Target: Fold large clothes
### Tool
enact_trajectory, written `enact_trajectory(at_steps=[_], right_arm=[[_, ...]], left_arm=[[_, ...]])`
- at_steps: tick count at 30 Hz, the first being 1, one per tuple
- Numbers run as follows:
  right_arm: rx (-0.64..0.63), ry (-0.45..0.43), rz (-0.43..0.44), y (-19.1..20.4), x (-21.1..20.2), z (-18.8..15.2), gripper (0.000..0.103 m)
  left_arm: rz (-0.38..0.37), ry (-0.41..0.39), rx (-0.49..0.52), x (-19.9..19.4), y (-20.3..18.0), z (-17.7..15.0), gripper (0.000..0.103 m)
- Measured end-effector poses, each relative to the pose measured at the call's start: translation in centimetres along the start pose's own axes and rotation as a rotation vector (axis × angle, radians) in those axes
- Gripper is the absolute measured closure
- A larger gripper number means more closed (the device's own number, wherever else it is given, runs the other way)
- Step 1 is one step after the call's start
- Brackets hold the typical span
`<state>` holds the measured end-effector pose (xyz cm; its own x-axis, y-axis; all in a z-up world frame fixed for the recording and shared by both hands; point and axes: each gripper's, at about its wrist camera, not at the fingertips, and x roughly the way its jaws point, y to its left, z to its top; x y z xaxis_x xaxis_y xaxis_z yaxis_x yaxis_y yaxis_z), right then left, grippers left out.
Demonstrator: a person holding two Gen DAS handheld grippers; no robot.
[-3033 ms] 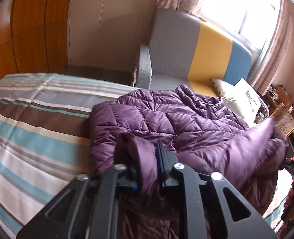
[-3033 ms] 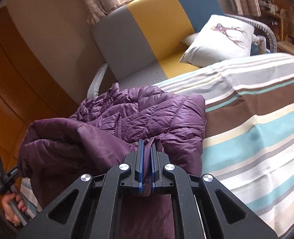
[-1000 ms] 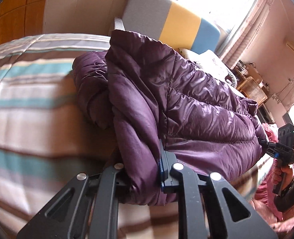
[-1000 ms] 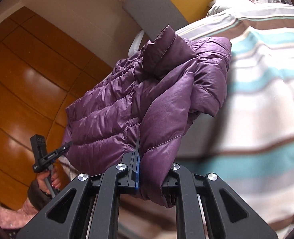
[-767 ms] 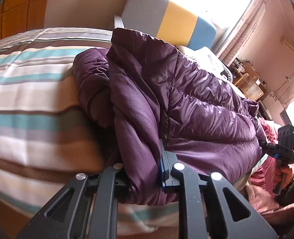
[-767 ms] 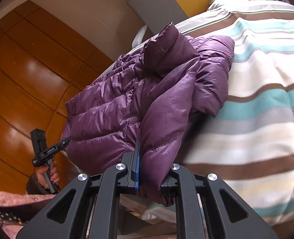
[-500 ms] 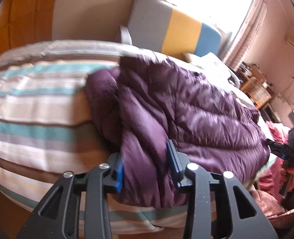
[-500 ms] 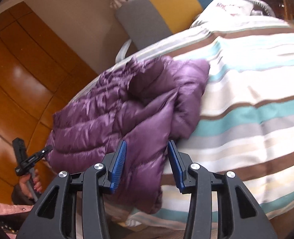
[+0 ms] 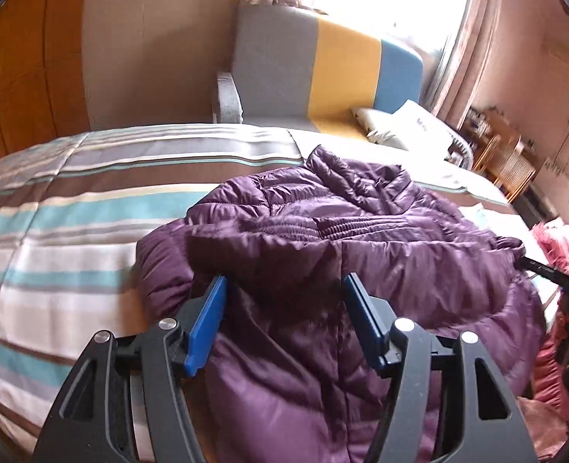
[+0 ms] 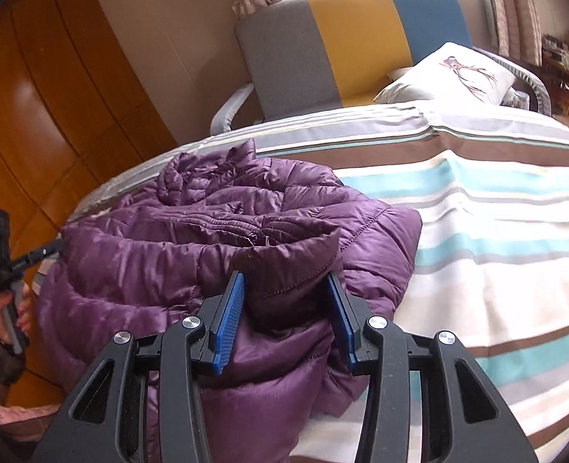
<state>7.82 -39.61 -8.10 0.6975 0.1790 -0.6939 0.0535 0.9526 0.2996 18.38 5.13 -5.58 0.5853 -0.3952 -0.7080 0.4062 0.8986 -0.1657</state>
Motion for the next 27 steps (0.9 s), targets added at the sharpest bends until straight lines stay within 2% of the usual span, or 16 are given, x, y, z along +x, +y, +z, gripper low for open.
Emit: enact_trajectory(at_steps=[1, 2, 4, 8, 13, 17, 21, 27], right_arm=[[-0.019, 0.002, -0.004, 0.3, 0.2, 0.0, 0.079], [-0.031, 0.002, 0.003, 0.5, 0.2, 0.0, 0.087], [-0.050, -0.025, 0.011, 1.2, -0.4, 0.2, 0.092], [-0.080, -0.104, 0.010, 1.6, -3.2, 1.9, 0.092], [-0.076, -0.154, 0.011, 1.8, -3.4, 5.0, 0.092], [-0.024, -0.144, 0.005, 1.2, -1.4, 7.2, 0.092], [0.013, -0.099, -0.051, 0.6, 2.0, 8.5, 0.092], [0.044, -0.042, -0.119, -0.2, 7.1, 9.2, 0.092]], left_arm=[[-0.003, 0.008, 0.005, 0.4, -0.3, -0.1, 0.083], [-0.002, 0.016, 0.001, 0.6, -0.5, -0.1, 0.101], [-0.007, -0.001, -0.025, -0.2, -0.5, 0.2, 0.103], [0.015, -0.123, 0.002, -3.5, -0.8, 2.0, 0.103], [0.045, -0.182, -0.004, -4.3, -0.2, 4.7, 0.103], [0.058, -0.170, -0.057, -2.3, 1.0, 6.6, 0.103], [0.085, -0.147, -0.092, 0.7, 1.6, 7.9, 0.103], [0.140, -0.065, -0.128, 6.7, 2.8, 8.2, 0.103]])
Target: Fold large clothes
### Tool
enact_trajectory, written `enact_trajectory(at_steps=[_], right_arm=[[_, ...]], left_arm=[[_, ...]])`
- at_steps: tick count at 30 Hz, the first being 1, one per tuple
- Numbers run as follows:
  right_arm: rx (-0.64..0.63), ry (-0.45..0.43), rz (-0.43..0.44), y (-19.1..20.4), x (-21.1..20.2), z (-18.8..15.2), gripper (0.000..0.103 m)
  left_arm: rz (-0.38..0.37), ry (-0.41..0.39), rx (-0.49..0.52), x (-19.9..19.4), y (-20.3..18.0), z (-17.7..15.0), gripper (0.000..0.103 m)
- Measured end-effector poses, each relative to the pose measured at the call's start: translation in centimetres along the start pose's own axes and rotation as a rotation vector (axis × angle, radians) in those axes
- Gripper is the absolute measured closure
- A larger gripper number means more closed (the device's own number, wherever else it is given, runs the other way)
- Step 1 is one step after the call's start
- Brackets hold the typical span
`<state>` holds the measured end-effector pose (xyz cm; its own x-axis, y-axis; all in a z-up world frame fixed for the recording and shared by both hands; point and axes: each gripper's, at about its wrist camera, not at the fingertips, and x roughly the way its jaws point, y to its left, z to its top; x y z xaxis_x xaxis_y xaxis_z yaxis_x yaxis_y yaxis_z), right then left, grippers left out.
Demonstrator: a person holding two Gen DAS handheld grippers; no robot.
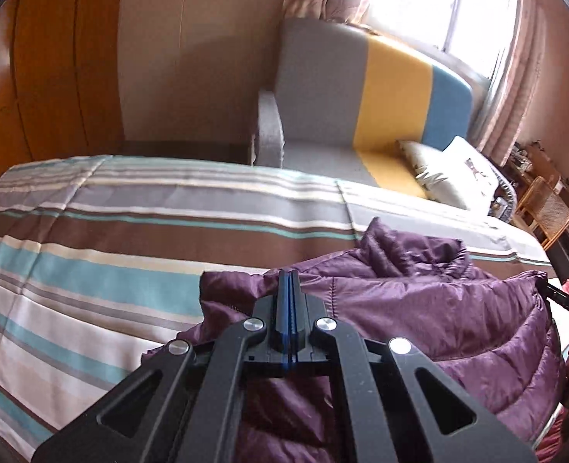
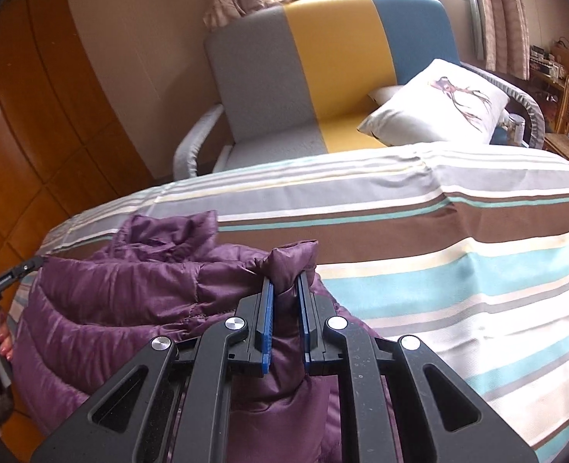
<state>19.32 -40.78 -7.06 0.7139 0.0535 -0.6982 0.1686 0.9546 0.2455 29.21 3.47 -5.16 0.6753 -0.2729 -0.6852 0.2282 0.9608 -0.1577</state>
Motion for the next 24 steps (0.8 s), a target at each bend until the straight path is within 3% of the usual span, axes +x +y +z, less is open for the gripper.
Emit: enact_trajectory(at_steps=[8, 13, 18, 21, 23, 24], right_arm=[[-0.032, 0.076, -0.089, -0.3, 5.3, -1.5, 0.092], [-0.098, 0.064, -0.137, 0.4, 6.3, -2.4, 0.092], [-0.083, 0.070, -0.128, 0.0, 6.4, -2.3, 0.090], [-0.087, 0.075, -0.177, 0.2, 6.0, -2.1, 0.067], [-0.093, 0.085, -0.194, 0.2, 5.2, -1.7, 0.050], [-0.097, 0.072, -0.188, 0.2, 4.5, -1.5, 0.050]], left_arm=[[0.065, 0.088, -0.022, 6.1, 0.5, -1.2, 0.103], [0.101, 0.077, 0.017, 7.7, -0.3, -2.2, 0.103], [0.123, 0.075, 0.035, 7.8, -0.9, -2.4, 0.103], [0.127, 0.081, 0.034, 7.0, -0.9, -2.1, 0.101], [0.117, 0.075, 0.035, 5.3, -1.0, -1.9, 0.083], [0.109, 0.060, 0.033, 4.4, -1.0, -1.8, 0.056]])
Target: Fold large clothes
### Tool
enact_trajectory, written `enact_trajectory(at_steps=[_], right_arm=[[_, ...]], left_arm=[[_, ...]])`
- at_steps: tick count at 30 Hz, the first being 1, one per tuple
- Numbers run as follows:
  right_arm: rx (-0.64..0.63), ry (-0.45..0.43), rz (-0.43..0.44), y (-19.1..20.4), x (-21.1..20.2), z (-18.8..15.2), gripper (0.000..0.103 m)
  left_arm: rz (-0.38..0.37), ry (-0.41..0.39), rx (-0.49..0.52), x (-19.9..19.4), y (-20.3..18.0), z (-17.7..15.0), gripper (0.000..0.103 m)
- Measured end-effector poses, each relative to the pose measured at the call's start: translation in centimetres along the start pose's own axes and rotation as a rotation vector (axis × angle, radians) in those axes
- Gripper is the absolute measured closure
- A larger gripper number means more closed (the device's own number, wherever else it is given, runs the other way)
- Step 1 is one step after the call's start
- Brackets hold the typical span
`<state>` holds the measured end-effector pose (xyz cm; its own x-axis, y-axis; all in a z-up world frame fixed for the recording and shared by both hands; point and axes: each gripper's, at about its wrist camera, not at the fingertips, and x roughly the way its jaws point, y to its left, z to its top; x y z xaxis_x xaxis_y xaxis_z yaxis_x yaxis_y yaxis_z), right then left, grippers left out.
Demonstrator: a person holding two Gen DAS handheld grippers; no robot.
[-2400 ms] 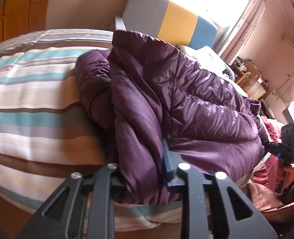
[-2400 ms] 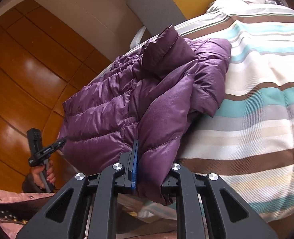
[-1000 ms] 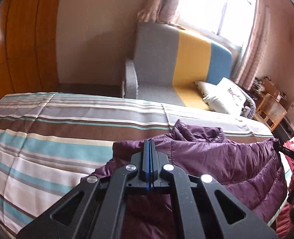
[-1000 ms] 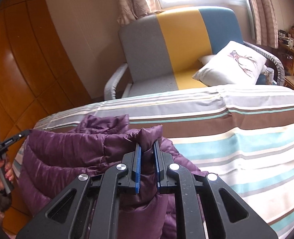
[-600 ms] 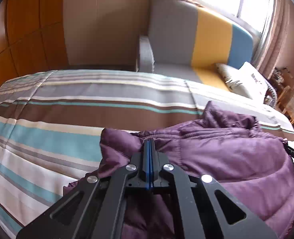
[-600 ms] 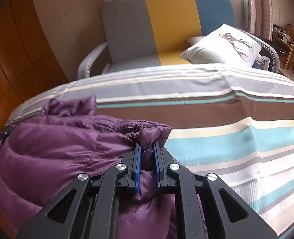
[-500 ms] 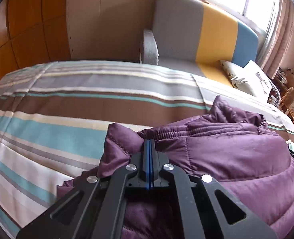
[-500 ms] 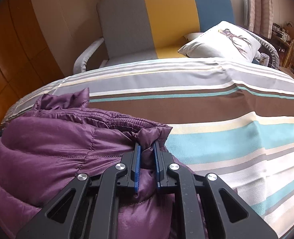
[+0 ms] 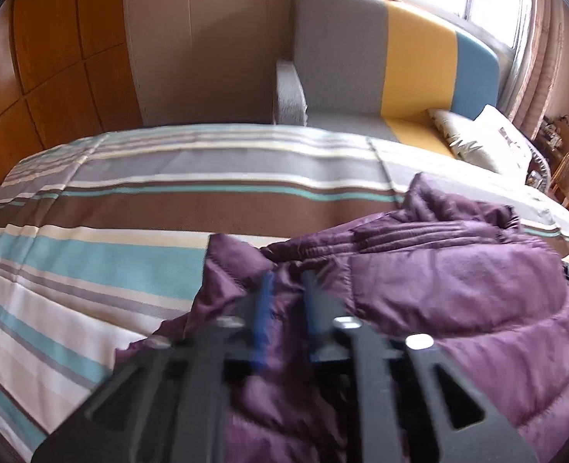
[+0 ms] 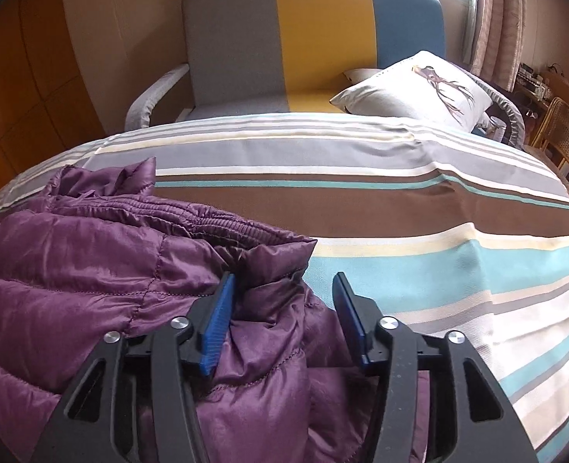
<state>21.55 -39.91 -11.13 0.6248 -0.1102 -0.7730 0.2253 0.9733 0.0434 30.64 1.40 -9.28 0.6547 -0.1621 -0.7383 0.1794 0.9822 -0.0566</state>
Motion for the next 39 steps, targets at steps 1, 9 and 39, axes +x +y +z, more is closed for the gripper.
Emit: enact_trajectory(at_steps=[1, 9, 39], right_arm=[[-0.001, -0.015, 0.003, 0.0, -0.8, 0.1, 0.050], [0.044, -0.142, 0.107, 3.0, -8.4, 0.5, 0.050], [0.006, 0.005, 0.019, 8.7, 1.0, -2.1, 0.048]], left_arm=[[-0.001, -0.032, -0.004, -1.5, -0.1, 0.0, 0.042], [-0.094, -0.162, -0.003, -9.3, -3.9, -0.1, 0.028], [-0.080, 0.020, 0.125, -1.4, -13.1, -4.4, 0.032]])
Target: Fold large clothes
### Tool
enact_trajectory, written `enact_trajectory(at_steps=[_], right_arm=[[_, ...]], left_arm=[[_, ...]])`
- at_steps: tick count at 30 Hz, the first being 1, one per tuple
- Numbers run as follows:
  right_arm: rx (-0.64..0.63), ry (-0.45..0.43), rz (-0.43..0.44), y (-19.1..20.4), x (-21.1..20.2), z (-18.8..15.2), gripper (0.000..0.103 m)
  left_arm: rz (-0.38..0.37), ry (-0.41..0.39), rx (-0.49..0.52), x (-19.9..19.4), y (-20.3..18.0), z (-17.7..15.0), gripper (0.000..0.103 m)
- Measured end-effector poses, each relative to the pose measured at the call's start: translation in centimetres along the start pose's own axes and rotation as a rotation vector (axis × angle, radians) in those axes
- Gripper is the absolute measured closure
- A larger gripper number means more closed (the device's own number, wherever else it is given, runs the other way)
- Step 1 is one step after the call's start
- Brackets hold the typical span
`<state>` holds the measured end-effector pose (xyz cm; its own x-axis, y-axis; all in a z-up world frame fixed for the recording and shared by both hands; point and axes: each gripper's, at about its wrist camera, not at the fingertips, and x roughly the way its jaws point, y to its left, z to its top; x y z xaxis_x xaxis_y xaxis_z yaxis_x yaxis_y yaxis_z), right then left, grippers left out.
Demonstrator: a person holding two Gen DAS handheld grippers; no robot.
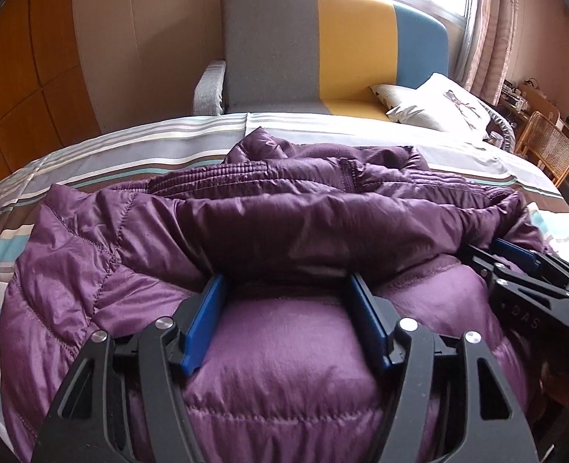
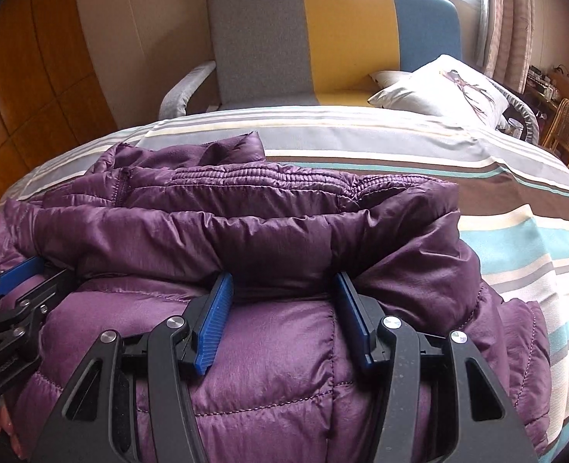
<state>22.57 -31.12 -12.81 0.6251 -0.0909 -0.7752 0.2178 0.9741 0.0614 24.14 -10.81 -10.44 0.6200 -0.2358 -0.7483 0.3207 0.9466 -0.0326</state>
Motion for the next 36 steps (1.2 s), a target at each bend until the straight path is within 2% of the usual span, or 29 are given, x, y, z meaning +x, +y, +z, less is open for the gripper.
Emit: enact_trajectory(at_steps=[1, 3, 8, 15, 18, 26, 28, 30, 32, 36], right_arm=[[-0.004, 0.005, 0.000, 0.0, -0.2, 0.1, 0.048], [-0.007, 0.014, 0.009, 0.0, -0.7, 0.2, 0.048], [0.006, -0.031, 0.033, 0.1, -4.0, -0.3, 0.048], [0.003, -0.116, 0.117, 1.4, -10.1, -2.2, 0.048], [-0.010, -0.127, 0.150, 2.3, -11.9, -3.3, 0.048], [-0.028, -0.100, 0.196, 4.4, -14.0, -6.6, 0.049], [-0.034, -0.090, 0.210, 4.9, -14.2, -7.2, 0.060], [-0.042, -0.084, 0.231, 5.5, -14.4, -7.7, 0.065], [-0.058, -0.088, 0.249, 6.3, -14.6, -8.1, 0.079], [-0.095, -0.074, 0.271, 7.6, -14.5, -8.6, 0.091]], left_arm=[[-0.017, 0.004, -0.004, -0.6, 0.2, 0.0, 0.021], [-0.020, -0.002, -0.014, -1.7, 0.6, -0.2, 0.017], [0.026, -0.044, -0.041, -5.1, 2.6, -1.8, 0.014], [0.094, -0.080, -0.171, -8.8, 7.4, -4.7, 0.014], [0.137, -0.081, -0.214, -10.0, 9.5, -5.9, 0.014], [0.159, -0.067, -0.279, -11.0, 12.6, -8.3, 0.014], [0.167, -0.064, -0.295, -11.1, 13.2, -8.9, 0.014], [0.177, -0.065, -0.318, -11.3, 14.1, -9.4, 0.014], [0.187, -0.055, -0.337, -11.1, 14.8, -9.9, 0.014], [0.179, -0.034, -0.376, -10.8, 15.8, -10.7, 0.014]])
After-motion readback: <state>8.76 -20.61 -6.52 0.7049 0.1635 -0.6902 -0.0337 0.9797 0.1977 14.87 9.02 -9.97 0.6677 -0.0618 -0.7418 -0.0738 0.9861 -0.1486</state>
